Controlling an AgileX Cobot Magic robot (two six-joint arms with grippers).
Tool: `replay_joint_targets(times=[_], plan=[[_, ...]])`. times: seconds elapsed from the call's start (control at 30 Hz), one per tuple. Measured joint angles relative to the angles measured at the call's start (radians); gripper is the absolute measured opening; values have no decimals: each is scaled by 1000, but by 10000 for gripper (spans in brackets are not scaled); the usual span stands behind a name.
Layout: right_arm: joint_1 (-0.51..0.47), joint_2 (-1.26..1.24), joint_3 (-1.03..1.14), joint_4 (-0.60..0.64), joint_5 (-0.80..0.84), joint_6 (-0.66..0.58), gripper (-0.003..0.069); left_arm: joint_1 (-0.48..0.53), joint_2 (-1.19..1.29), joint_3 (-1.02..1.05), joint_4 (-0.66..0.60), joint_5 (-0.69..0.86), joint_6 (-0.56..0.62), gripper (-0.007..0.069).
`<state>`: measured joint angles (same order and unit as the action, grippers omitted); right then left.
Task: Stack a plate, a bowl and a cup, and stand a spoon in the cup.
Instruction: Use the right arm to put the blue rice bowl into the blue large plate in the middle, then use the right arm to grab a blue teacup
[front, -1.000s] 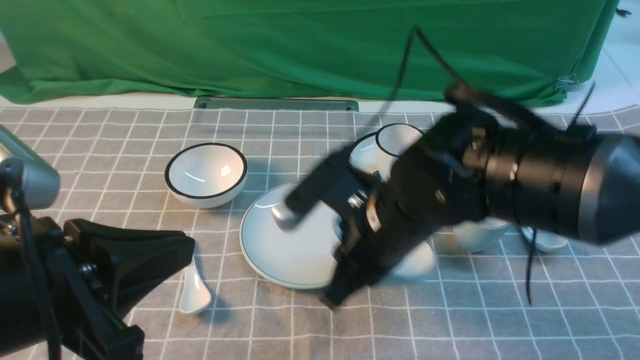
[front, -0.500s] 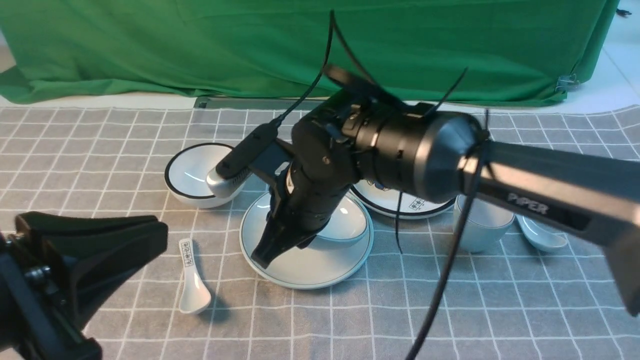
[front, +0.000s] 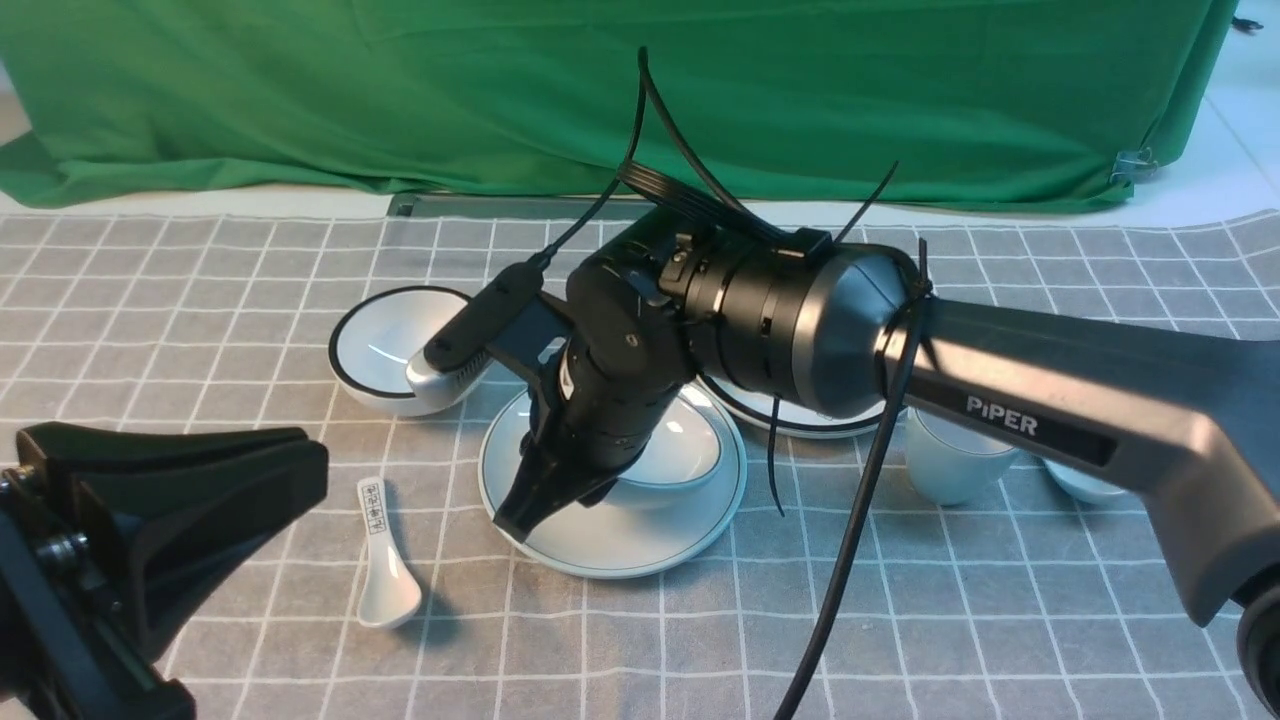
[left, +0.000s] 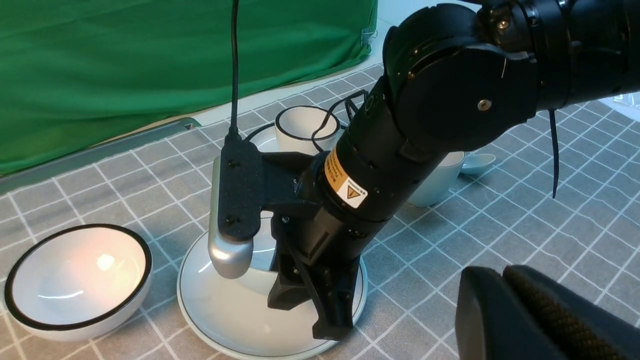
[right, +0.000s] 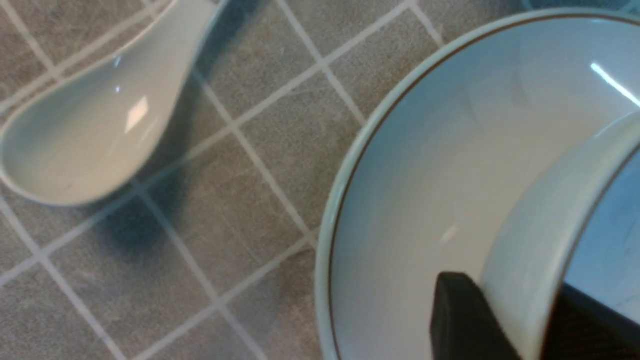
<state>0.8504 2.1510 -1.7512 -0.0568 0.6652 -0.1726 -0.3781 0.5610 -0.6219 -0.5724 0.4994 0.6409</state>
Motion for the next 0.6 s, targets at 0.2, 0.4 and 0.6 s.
replay_joint_targets(times=[0.2,0.4,0.6], plan=[[1,0,0,0,-25,25,404,0,0,0,0,0,0,17],[5,-6,0,0,-7,75,501,0,0,0,1,8,0,17],[17,-74,-15,-1,37,73,514,0,0,0,2,16,0,17]])
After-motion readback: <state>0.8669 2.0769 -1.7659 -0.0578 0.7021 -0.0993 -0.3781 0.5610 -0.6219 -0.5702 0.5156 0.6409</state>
